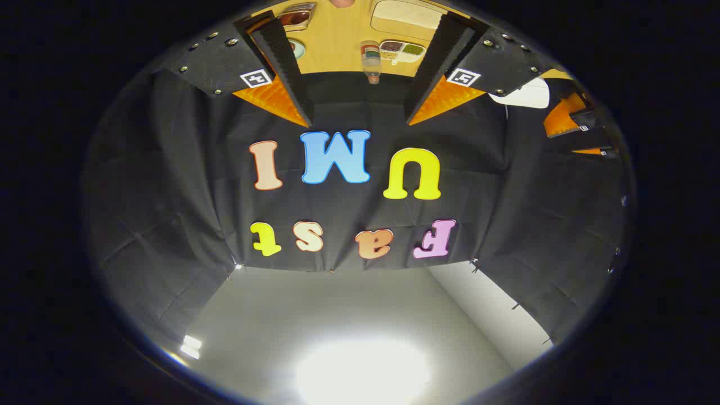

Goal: Close the left gripper, press the button to open the rice cooker; take a wooden spoon from the chopstick holder with the right hand, scoop a spoonful of rice and pour it into the rice cooker, then put the wooden spoon back into the chopstick holder.

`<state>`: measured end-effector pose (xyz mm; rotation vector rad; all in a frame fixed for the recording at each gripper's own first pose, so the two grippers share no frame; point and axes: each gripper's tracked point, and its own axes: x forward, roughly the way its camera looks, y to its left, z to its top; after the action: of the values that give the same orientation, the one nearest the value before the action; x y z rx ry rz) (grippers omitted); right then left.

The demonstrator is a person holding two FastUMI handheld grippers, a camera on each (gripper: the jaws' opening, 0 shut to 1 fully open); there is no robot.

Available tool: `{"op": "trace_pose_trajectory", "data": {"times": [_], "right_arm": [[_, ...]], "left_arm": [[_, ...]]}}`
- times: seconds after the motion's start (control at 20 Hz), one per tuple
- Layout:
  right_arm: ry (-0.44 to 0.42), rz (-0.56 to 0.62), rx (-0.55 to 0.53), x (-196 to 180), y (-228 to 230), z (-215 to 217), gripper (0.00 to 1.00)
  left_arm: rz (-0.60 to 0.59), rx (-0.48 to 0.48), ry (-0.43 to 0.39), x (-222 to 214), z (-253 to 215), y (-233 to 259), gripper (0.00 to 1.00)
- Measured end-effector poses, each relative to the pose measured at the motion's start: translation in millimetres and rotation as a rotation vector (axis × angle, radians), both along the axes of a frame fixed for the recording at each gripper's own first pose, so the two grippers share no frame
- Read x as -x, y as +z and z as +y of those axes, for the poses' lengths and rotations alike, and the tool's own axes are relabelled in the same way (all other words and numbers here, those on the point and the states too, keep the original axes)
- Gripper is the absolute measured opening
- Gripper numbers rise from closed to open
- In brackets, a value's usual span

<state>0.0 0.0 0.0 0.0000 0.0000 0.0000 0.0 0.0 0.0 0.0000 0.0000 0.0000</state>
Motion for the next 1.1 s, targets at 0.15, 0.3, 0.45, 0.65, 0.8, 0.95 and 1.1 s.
{"op": "trace_pose_trajectory", "data": {"times": [0.15,0.3,0.45,0.65,0.8,0.95,1.1], "right_arm": [[0.013,-0.004,0.011,-2.3,-0.7,-1.2,0.97],[0.013,0.001,0.008,-2.9,0.9,-4.3,0.97],[-0.008,0.006,0.003,-2.2,-0.9,-10.5,0.97],[-0.037,0.021,0.014,0.1,-5.9,-17.4,0.96],[-0.059,0.043,0.016,3.1,-12.9,-24.2,0.97],[-0.074,0.052,0.015,3.3,-14.6,-30.0,0.97],[-0.093,0.049,0.020,3.4,-13.5,-36.7,0.97]], "left_arm": [[-0.005,-0.002,0.014,1.4,3.3,1.1,0.97],[-0.005,0.010,0.017,2.8,4.1,-1.2,0.98],[-0.019,0.019,0.027,4.5,10.5,2.0,0.91],[0.004,0.030,0.011,5.0,8.9,-7.6,0.91],[0.014,0.052,-0.015,1.5,2.1,-5.4,0.97],[0.007,0.062,-0.027,-3.1,1.8,-3.3,0.98],[-0.009,0.031,-0.036,-5.9,3.1,1.6,0.97]]}}
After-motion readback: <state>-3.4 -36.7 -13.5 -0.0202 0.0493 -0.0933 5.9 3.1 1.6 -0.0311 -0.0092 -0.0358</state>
